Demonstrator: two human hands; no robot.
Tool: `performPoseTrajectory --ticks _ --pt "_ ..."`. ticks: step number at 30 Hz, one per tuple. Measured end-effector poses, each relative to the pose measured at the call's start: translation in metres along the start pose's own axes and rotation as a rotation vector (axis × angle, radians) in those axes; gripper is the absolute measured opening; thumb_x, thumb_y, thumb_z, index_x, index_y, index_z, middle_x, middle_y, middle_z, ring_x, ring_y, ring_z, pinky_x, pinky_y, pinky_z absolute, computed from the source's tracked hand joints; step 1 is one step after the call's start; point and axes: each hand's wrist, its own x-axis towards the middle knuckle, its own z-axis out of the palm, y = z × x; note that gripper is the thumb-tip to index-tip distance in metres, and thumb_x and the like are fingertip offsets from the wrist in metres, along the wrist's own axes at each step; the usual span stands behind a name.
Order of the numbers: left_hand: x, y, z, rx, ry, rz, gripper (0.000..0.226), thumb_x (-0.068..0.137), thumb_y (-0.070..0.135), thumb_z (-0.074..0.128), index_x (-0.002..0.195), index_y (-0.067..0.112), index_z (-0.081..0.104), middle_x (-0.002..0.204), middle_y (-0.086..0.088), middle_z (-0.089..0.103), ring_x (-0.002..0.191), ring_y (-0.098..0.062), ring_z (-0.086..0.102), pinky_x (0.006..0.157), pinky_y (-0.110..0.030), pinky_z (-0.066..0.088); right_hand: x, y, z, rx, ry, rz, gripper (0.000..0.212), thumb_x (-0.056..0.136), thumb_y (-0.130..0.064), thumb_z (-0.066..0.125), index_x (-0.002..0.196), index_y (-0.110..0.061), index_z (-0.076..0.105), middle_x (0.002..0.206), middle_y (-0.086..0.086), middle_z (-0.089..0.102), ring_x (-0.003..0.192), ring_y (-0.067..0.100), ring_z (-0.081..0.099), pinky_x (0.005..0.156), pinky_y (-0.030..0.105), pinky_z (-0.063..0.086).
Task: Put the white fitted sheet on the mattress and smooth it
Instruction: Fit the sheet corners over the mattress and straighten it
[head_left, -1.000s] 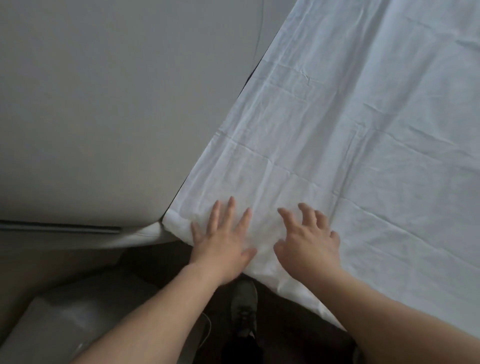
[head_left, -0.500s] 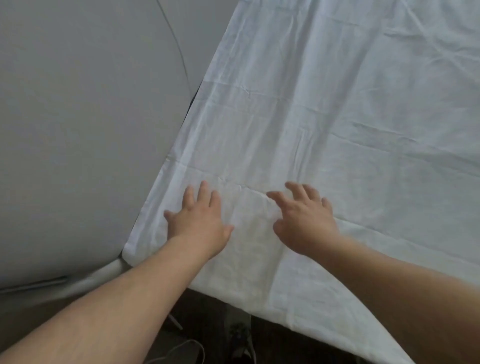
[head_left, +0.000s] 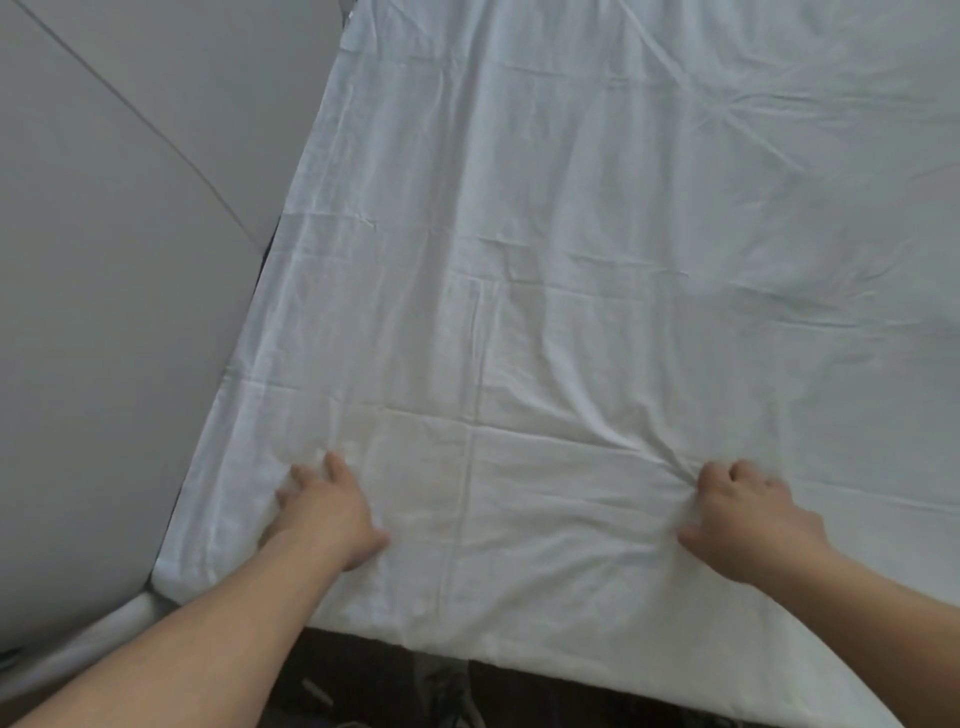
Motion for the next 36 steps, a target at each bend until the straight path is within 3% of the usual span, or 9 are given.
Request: performPoseTrajectory --ticks 1,3,6,9,13,15,20,28,36 --pt "-0.007 0.015 -0.004 -0.005 0.054 0.048 0.127 0.072 0.069 0.071 0.16 0.021 -0.005 0.162 -0.018 -0.002 0.147 -0.046 0.017 0.116 -0.056 0.035 0.002 -0.005 -0.007 -0.021 0.071 -0.052 0.058 0.082 -0.056 0.057 0.132 -0.036 0.037 0.131 0.0 0.038 0.124 0.029 0.041 0.089 0.047 0.049" --pt "-0.026 0.056 -0.004 -0.018 0.126 0.212 0.115 0.076 0.067 0.071 0.158 0.035 -0.002 0.162 -0.007 -0.01 0.146 -0.039 0.013 0.114 -0.052 0.038 0.003 -0.022 -0.014 -0.058 0.19 -0.233 0.066 0.082 -0.054 0.059 0.14 -0.045 0.028 0.144 -0.002 0.028 0.134 0.028 0.031 0.096 0.049 0.046" --pt "-0.063 0.124 0.018 0.016 0.133 0.362 0.11 0.076 0.066 0.07 0.155 0.048 -0.004 0.16 0.001 -0.012 0.139 -0.034 0.015 0.105 -0.05 0.046 0.001 -0.038 -0.005 -0.043 0.182 -0.424 0.072 0.083 -0.046 0.062 0.143 -0.051 0.023 0.151 -0.003 0.016 0.139 0.027 0.022 0.1 0.051 0.044" --pt "-0.092 0.164 0.054 0.052 0.139 0.369 0.099 0.083 0.051 0.064 0.154 0.048 -0.004 0.158 0.0 -0.006 0.133 -0.033 0.023 0.097 -0.049 0.049 -0.008 -0.018 0.026 0.005 0.104 -0.41 0.07 0.08 -0.04 0.063 0.138 -0.055 0.027 0.148 -0.004 0.023 0.137 0.027 0.025 0.094 0.049 0.049" --pt "-0.118 0.168 0.085 0.083 0.141 0.362 0.086 0.087 0.038 0.055 0.154 0.045 0.002 0.153 -0.004 0.004 0.125 -0.033 0.031 0.093 -0.048 0.051 -0.035 0.044 0.062 -0.015 0.02 -0.392 0.061 0.085 -0.038 0.057 0.135 -0.055 0.027 0.153 -0.006 0.018 0.14 0.027 0.021 0.097 0.048 0.047" --pt "-0.131 0.161 0.089 0.105 0.079 0.324 0.084 0.088 0.043 0.058 0.154 0.043 0.007 0.149 -0.003 0.009 0.123 -0.035 0.036 0.095 -0.047 0.052 -0.052 0.08 0.069 -0.045 -0.065 -0.387 0.059 0.084 -0.036 0.057 0.134 -0.054 0.031 0.153 -0.006 0.017 0.14 0.026 0.022 0.095 0.046 0.049" --pt "-0.194 0.147 0.065 0.125 -0.197 0.252 0.083 0.082 0.058 0.071 0.152 0.033 0.033 0.144 -0.008 0.035 0.126 -0.033 0.054 0.103 -0.044 0.049 -0.077 0.142 0.036 -0.019 -0.268 -0.396 0.05 0.09 -0.042 0.059 0.138 -0.042 0.048 0.145 -0.003 0.038 0.129 0.027 0.039 0.096 0.048 0.05" --pt "-0.352 0.16 -0.021 -0.138 0.107 0.31 0.07 0.089 0.05 0.066 0.151 0.033 0.038 0.153 0.0 0.033 0.135 -0.027 0.044 0.108 -0.043 0.045 -0.14 0.183 -0.109 -0.032 0.079 -0.528 0.051 0.094 -0.045 0.053 0.145 -0.041 0.045 0.148 -0.002 0.043 0.143 0.026 0.029 0.11 0.057 0.033" --pt "-0.484 0.165 -0.089 -0.226 0.316 0.394 0.065 0.095 0.046 0.063 0.153 0.028 0.039 0.155 0.003 0.031 0.143 -0.025 0.031 0.11 -0.041 0.042 -0.251 0.229 -0.22 0.065 0.321 -0.48 0.052 0.093 -0.048 0.055 0.144 -0.041 0.046 0.149 -0.004 0.041 0.143 0.026 0.028 0.112 0.054 0.033"
